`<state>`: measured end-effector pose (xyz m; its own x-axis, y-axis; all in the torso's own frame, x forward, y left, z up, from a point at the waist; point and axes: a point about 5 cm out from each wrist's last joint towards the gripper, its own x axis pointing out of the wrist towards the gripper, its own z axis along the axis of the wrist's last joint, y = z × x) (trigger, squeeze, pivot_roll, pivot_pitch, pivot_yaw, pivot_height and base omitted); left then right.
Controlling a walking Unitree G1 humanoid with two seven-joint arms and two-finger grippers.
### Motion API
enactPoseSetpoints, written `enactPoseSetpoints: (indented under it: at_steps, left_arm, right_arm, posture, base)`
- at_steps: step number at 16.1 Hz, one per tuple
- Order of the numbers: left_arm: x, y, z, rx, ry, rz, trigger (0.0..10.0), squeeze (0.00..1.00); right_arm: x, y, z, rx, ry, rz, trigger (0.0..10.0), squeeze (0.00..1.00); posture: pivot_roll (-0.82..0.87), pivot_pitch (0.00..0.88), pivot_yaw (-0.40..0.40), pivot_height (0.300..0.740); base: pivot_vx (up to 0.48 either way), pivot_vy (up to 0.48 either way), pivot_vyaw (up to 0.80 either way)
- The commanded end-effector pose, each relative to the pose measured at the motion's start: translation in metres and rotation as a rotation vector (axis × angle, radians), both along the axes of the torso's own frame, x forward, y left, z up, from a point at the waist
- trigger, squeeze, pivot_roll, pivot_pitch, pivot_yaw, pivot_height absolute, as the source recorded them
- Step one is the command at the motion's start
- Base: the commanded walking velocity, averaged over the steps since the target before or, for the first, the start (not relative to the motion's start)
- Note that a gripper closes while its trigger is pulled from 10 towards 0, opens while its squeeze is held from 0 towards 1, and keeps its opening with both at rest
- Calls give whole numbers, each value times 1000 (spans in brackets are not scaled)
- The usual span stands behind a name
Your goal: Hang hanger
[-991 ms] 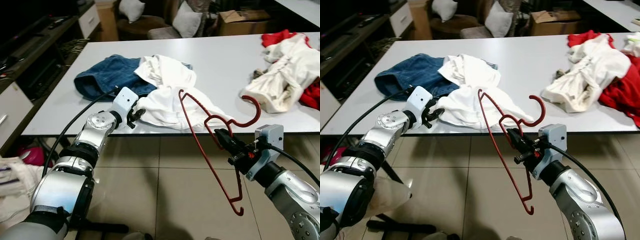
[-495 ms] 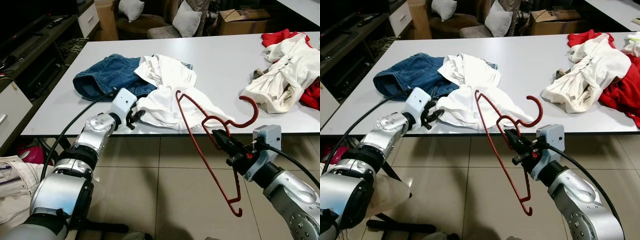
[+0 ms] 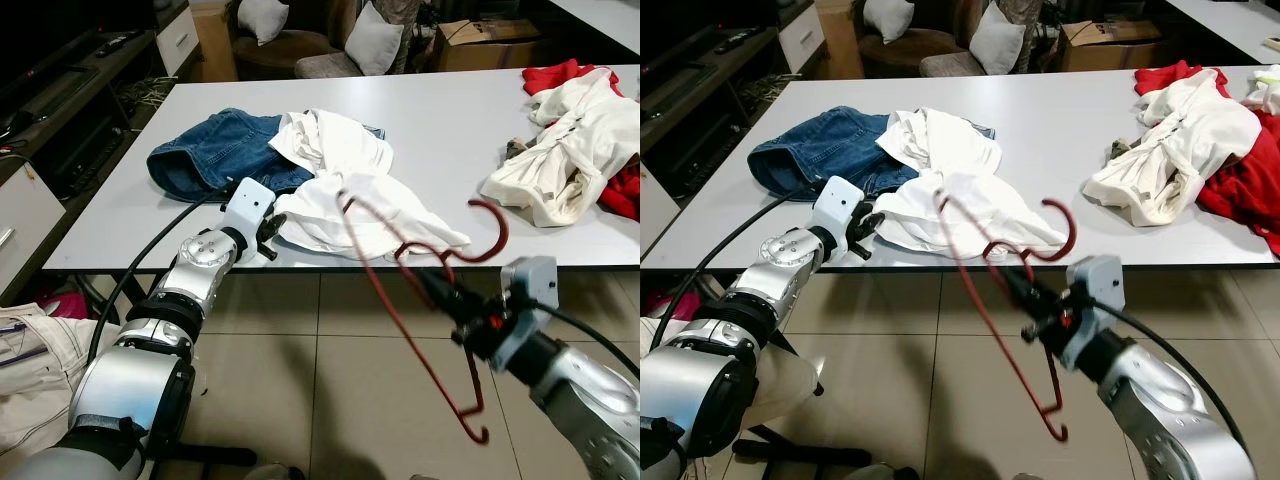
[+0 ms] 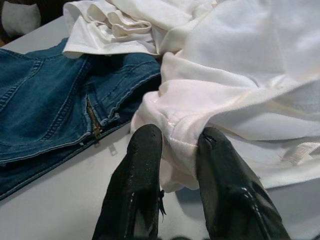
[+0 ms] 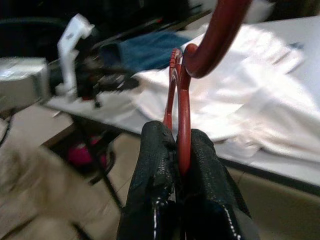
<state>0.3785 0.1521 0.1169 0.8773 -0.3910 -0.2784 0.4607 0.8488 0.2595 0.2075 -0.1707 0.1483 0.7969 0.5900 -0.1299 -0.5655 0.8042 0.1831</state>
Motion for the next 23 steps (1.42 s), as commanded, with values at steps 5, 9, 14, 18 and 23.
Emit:
enactPoseSetpoints:
  at_steps: [5,9,14,18,23]
  left_arm:
    - [1,-1,1,-13,-30,51,0,0]
    - [2,-3,0,-3,-44,82,0,0]
    - [1,-16,19,36,-149,-97,0,0]
    - [-5,-21,35,-30,-214,-159,0,0]
    - [-23,-28,58,-53,-254,-256,0,0]
  right_arm:
    - [7,10,-9,-8,52,77,10000,0]
    - [11,11,-14,-20,77,83,10000,0]
    - [22,17,-23,21,128,60,10000,0]
    - [29,18,-29,42,169,59,10000,0]
    - [45,17,-35,194,220,-46,10000,0]
  posture:
    - [-264,0,87,740]
    - [-263,0,85,740]
    - [-269,0,103,740]
    - [-235,0,75,740]
    - [-207,0,55,740]
  base:
    - [0,0,0]
    - [0,0,0]
    - [0,0,0]
    - [0,0,0]
    - [0,0,0]
